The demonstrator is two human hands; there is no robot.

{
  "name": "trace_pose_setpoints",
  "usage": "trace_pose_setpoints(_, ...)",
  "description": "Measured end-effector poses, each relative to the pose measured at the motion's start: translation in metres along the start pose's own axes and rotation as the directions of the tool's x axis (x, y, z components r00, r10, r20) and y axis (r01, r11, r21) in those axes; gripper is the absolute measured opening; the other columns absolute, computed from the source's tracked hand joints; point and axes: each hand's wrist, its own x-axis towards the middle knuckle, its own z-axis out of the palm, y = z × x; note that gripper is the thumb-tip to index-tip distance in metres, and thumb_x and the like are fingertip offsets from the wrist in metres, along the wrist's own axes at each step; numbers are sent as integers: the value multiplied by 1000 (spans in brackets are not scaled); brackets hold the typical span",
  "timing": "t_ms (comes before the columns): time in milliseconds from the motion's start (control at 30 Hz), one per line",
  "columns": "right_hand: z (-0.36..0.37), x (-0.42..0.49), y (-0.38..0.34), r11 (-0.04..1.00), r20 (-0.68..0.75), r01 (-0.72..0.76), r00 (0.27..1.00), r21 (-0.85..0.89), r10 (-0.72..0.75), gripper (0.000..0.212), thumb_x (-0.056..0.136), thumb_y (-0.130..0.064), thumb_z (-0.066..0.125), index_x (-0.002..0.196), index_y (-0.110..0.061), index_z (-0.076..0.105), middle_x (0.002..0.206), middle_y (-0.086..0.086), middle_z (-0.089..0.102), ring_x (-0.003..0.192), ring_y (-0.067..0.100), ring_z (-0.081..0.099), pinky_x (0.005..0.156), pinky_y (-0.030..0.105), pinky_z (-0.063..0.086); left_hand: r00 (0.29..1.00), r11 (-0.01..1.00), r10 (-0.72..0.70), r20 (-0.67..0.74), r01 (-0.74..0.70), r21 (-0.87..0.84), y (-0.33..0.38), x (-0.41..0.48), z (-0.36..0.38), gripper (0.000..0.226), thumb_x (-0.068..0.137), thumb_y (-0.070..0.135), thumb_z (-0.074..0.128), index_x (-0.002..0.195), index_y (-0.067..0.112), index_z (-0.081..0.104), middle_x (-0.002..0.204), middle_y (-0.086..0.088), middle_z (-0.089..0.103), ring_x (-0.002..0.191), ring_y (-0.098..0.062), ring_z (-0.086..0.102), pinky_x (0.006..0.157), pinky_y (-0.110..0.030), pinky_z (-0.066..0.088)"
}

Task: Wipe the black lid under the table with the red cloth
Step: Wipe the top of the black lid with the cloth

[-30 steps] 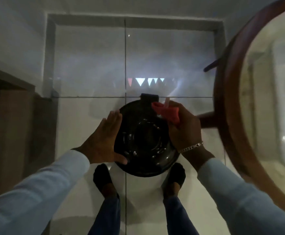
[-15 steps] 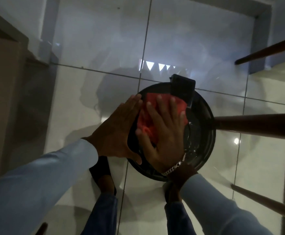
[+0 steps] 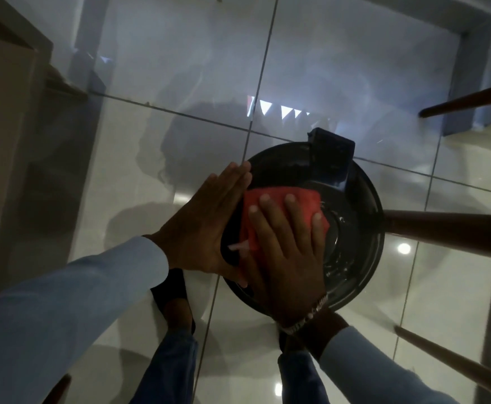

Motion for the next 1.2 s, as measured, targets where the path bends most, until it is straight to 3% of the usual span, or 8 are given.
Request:
trace_pose_setpoints(167,-9,-47,34,997,63,68,996,-31,-66,59,91,-42,59,142,-21,39,158,3,30,152,28,12,117,66,17,999,984,29,42,-36,174,-6,6,3,149,51,94,54,153,8,-11,165,-10,-15,151,-24,-17,122,-40,-13)
trace_pose_setpoints(433,-4,21,29,899,-72,-429,897,90,435,65,90,-51,46,147,-25,29,160,21,32,150,44,21,116,67,23,999,969,23,29,-29,244,-6,6,7,148,52,98,47,153,4,-9,164,-17,-10,152,-31,-12,121,-55,-3)
trace_pose_setpoints(533,6,16,17,940,-76,-338,937,48,341,68,90,-53,50,150,-30,27,160,17,30,151,42,19,118,64,19,999,972,21,29,-28,235,-6,6,8,148,52,97,49,153,5,-8,164,-16,-9,152,-31,-11,121,-58,1)
trace_pose_setpoints(700,-7,-43,51,996,136,74,988,-40,-68,81,85,-52,70,150,-33,25,160,11,23,152,34,9,115,69,22,999,970,30,45,-40,242,-7,8,7,150,51,97,51,153,5,-8,165,-15,-10,152,-31,-10,120,-61,5)
trace_pose_setpoints(800,-19,-33,72,989,56,-146,987,-31,148,77,85,-41,72,148,-27,28,160,17,27,150,43,19,112,72,26,998,963,20,55,-34,266,-5,8,6,150,51,98,48,153,5,-10,165,-15,-10,152,-32,-8,119,-63,6)
trace_pose_setpoints(933,-4,23,41,867,-157,-477,854,144,496,58,93,-38,56,145,-26,32,157,22,36,148,46,24,116,69,23,999,944,4,54,-21,331,-2,9,5,149,52,100,42,153,3,-8,164,-19,-6,152,-35,-5,119,-64,0)
trace_pose_setpoints(1100,4,-18,23,980,-38,-198,979,35,199,65,91,-50,52,148,-30,29,161,10,21,150,39,17,119,64,16,996,927,42,73,-66,369,12,10,3,148,53,96,47,153,1,-5,164,-21,-7,152,-34,-6,121,-55,-4)
trace_pose_setpoints(1200,3,-23,32,985,3,-174,985,19,174,62,90,-52,51,146,-31,34,159,9,27,149,38,21,118,62,18,985,922,122,121,-158,355,20,21,5,149,50,94,50,153,3,-6,164,-18,-9,152,-31,-9,122,-47,-1)
